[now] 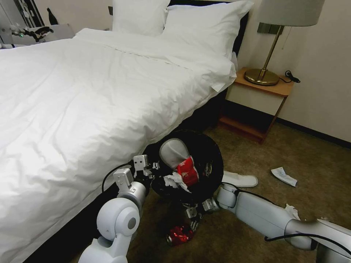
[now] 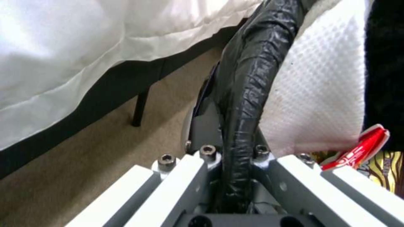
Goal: Pick up the trash bin, then pick up the garbage on the floor and place it into the trash bin.
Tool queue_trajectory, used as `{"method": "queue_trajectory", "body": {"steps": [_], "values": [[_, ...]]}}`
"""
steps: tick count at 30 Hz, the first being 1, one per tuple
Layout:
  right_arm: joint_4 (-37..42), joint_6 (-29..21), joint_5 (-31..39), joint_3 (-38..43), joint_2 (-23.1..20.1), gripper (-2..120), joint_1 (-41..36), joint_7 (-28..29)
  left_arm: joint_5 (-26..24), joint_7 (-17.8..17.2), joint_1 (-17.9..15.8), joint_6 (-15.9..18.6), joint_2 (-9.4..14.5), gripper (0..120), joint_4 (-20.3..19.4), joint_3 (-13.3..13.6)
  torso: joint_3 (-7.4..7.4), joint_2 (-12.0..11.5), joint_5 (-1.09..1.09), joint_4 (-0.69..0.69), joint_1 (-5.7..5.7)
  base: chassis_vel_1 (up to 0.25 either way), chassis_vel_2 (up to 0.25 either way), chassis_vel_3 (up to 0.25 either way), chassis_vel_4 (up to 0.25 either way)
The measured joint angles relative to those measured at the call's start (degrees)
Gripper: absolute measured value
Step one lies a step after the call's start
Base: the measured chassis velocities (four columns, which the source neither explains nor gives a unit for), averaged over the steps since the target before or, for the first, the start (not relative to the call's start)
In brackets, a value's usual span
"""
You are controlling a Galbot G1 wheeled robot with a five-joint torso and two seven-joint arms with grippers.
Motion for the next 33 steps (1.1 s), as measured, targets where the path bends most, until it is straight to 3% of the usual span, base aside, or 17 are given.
{"method": "queue_trajectory", "body": {"steps": [14,33], "values": [[-5.8,0.9,-2.0,-0.7,5.6,100,-0.6,-0.6,0.3,0.4,0.5,-0.3,0.5,0,0.0,0.1,0.0,0.0,0.01,0.01,0.0,0.0,0.0,0.0,0.0],[-6.7,1.4,-3.5,0.2,4.6,100,-1.8,-1.1,0.3,0.4,0.7,-0.4,0.7,0,-0.5,-0.2,0.0,0.0,0.01,0.0,0.0,0.0,0.0,0.0,0.0]]}}
